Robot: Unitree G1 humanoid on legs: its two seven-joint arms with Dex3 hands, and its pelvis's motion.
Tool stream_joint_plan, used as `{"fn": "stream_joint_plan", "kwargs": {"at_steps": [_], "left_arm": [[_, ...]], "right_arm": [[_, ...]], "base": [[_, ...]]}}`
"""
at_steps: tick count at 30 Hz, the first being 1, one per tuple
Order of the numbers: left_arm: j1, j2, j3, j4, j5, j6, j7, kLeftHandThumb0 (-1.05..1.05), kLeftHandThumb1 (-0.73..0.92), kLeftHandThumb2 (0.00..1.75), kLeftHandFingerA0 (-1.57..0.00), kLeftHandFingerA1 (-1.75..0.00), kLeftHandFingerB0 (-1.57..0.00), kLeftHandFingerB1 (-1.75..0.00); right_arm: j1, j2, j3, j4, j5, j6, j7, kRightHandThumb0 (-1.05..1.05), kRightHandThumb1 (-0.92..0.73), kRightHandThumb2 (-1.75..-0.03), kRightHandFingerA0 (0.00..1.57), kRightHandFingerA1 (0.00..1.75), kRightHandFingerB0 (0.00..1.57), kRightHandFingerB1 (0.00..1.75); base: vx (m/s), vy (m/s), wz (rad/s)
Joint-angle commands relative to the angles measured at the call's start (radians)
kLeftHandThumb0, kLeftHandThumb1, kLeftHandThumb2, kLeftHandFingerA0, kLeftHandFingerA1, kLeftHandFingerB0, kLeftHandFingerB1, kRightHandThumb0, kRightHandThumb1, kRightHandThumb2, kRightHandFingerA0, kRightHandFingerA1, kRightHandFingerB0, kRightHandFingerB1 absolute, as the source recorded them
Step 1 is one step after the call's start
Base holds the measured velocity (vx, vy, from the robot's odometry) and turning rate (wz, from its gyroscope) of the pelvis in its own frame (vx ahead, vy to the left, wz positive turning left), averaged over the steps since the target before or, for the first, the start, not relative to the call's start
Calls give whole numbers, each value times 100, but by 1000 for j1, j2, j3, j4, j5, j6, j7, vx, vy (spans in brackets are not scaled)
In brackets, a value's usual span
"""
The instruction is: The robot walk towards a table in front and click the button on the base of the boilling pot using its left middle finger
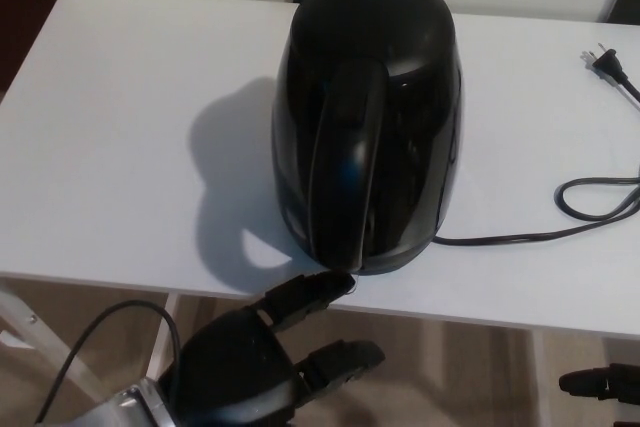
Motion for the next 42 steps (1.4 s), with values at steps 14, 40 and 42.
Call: {"fn": "stream_joint_plan", "kwargs": {"at_steps": [14,40,42], "left_arm": [[25,11,-28,-4,-22,47,-273,-39,38,102,0,-49,0,-48],[335,145,94,-168,-104,-15,-219,-76,76,63,-14,-26,-16,-26],[307,101,101,-8,-130,33,-223,-54,41,80,0,-35,0,-31]], "right_arm": [[-1,-19,3,-13,-7,8,-3,-37,-33,-51,101,52,72,47],[11,-24,20,7,-17,-3,-3,-48,-29,-57,92,54,68,50],[11,-21,22,13,-20,-11,-8,-41,-33,-51,96,51,71,46]], "base": [[0,0,0],[0,0,0],[0,0,0]]}}
